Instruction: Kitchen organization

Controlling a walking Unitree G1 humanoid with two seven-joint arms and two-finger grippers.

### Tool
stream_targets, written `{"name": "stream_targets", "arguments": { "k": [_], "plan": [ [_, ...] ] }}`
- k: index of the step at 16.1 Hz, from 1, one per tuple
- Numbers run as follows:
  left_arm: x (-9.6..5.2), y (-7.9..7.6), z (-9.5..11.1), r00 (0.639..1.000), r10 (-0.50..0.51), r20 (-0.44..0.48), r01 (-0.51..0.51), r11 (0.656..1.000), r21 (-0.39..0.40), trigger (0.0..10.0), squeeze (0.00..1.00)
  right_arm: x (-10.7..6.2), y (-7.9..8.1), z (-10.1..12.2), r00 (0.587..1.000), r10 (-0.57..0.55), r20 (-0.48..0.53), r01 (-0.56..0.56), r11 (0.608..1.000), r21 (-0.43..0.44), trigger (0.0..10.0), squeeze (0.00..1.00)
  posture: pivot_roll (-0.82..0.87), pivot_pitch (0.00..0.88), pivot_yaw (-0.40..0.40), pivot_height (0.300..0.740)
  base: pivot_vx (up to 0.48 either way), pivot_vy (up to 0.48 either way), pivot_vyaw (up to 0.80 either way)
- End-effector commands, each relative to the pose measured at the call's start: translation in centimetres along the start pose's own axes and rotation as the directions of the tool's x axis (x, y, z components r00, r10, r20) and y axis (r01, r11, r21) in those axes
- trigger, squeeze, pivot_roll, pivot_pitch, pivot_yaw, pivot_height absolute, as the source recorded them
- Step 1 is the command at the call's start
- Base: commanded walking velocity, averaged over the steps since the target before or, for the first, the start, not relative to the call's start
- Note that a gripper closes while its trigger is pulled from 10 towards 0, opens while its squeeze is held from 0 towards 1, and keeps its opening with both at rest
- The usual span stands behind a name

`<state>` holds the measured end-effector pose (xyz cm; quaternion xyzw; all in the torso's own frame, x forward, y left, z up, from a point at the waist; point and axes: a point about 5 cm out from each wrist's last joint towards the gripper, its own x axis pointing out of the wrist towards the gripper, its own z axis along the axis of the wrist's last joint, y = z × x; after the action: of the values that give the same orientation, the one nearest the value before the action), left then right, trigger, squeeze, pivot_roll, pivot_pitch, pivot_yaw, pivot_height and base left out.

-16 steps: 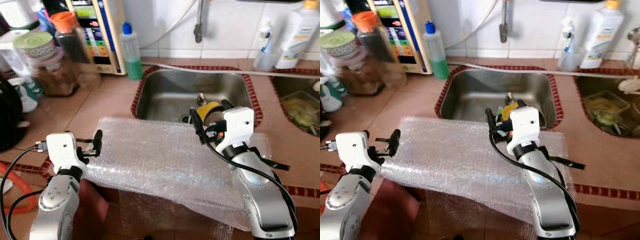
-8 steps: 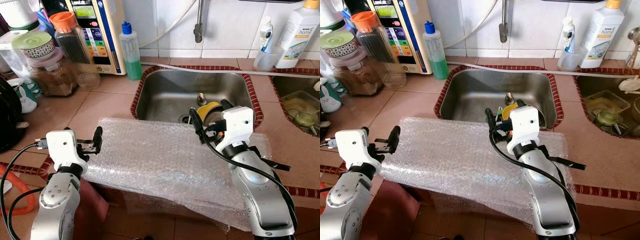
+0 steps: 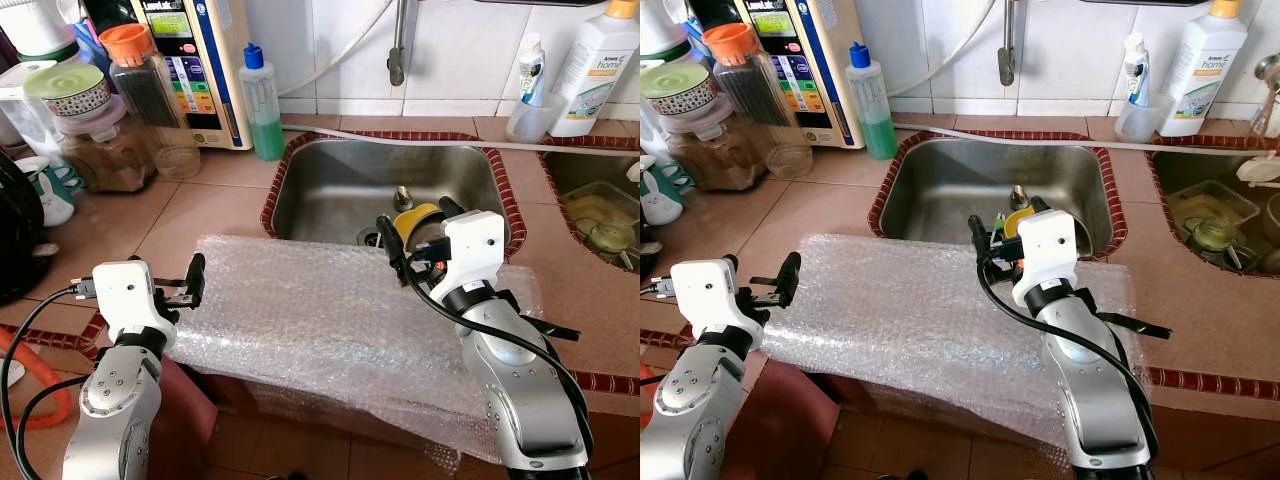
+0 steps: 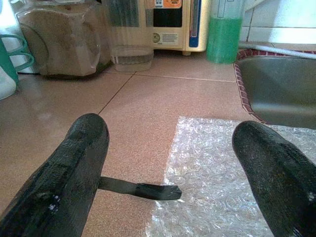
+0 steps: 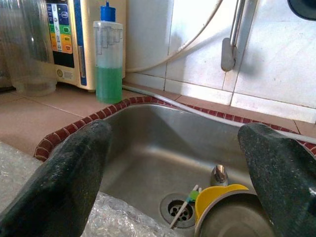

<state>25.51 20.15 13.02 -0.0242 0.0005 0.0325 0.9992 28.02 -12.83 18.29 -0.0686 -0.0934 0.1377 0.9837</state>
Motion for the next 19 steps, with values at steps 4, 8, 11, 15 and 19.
{"name": "stream_targets", "arguments": {
  "k": [4, 8, 11, 15, 19],
  "plan": [
    [-0.08, 0.08, -0.14, 1.000, 0.001, -0.009, 0.000, 1.000, 0.013, 10.0, 0.00, 0.21, 0.04, 0.10, 1.000, -0.001, -0.002, 0.001, 1.000, 0.004, 10.0, 0.00, -0.20, 0.089, 0.112, 0.740, -0.243, 0.000, 0.00],
    [0.01, -0.06, -0.03, 1.000, -0.016, -0.010, 0.016, 1.000, 0.016, 10.0, 0.00, 0.11, -0.05, 0.06, 1.000, -0.008, -0.003, 0.008, 1.000, 0.005, 10.0, 0.00, -0.20, 0.094, 0.118, 0.740, -0.273, 0.000, 0.00],
    [0.05, 0.00, -0.04, 1.000, -0.018, -0.011, 0.018, 1.000, 0.017, 10.0, 0.00, 0.13, -0.08, -0.03, 1.000, -0.012, -0.005, 0.012, 1.000, 0.004, 10.0, 0.00, -0.20, 0.093, 0.120, 0.740, -0.269, 0.000, 0.00],
    [0.05, 0.04, 0.02, 1.000, -0.021, -0.011, 0.021, 1.000, 0.020, 10.0, 0.00, 0.38, -0.02, 0.03, 1.000, -0.013, 0.000, 0.013, 1.000, 0.005, 10.0, 0.00, -0.19, 0.092, 0.119, 0.740, -0.270, 0.000, 0.00],
    [0.01, -0.10, -0.08, 0.999, -0.031, -0.019, 0.032, 0.999, 0.028, 10.0, 0.00, 0.52, -0.04, 0.00, 1.000, -0.015, 0.002, 0.015, 1.000, 0.002, 10.0, 0.00, -0.19, 0.095, 0.122, 0.740, -0.252, 0.000, 0.00]
  ]
}}
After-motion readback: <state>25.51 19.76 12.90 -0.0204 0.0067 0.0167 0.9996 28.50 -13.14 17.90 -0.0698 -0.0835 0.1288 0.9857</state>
